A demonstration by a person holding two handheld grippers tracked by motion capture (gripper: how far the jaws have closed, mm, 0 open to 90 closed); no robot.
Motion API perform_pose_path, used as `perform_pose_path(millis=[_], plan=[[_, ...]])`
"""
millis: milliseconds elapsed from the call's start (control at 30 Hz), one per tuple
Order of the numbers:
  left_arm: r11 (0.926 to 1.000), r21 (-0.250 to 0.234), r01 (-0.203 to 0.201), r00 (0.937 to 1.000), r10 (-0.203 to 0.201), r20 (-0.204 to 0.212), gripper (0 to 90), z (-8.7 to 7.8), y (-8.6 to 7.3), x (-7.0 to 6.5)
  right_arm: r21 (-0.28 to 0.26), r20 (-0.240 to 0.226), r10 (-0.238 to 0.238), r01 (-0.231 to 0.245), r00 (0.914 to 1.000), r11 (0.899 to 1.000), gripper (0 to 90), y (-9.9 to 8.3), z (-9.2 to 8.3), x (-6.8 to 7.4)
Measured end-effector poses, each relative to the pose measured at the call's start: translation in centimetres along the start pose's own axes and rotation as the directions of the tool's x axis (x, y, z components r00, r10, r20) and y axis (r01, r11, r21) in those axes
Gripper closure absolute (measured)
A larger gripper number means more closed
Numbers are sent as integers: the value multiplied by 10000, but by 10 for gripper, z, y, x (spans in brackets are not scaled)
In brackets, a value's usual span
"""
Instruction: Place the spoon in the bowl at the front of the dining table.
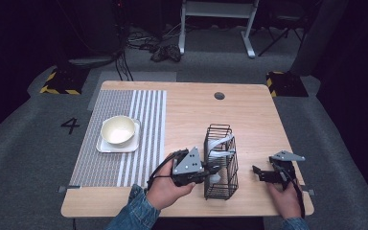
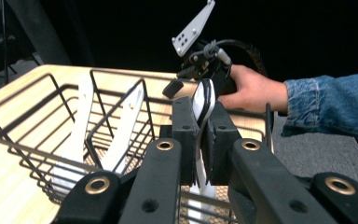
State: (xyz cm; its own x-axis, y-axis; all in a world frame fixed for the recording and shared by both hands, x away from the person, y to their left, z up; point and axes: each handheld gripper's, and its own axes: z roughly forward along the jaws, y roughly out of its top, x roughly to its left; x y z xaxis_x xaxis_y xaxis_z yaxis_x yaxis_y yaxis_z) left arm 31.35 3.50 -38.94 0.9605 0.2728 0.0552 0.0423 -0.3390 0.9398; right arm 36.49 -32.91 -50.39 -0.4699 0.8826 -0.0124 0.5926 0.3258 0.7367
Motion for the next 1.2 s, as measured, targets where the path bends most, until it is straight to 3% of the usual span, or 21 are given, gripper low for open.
perform_pose_path(millis=[867,1200], plan=[[9986,-510,-161,9999,159,-32,850,-10,45,2,-6,-3,5,-5,10000,10000,148,0,0,0],[9983,-577,-19,9992,-5,-406,850,-18,49,5,-3,-3,4,-4,10000,10000,148,0,0,0]])
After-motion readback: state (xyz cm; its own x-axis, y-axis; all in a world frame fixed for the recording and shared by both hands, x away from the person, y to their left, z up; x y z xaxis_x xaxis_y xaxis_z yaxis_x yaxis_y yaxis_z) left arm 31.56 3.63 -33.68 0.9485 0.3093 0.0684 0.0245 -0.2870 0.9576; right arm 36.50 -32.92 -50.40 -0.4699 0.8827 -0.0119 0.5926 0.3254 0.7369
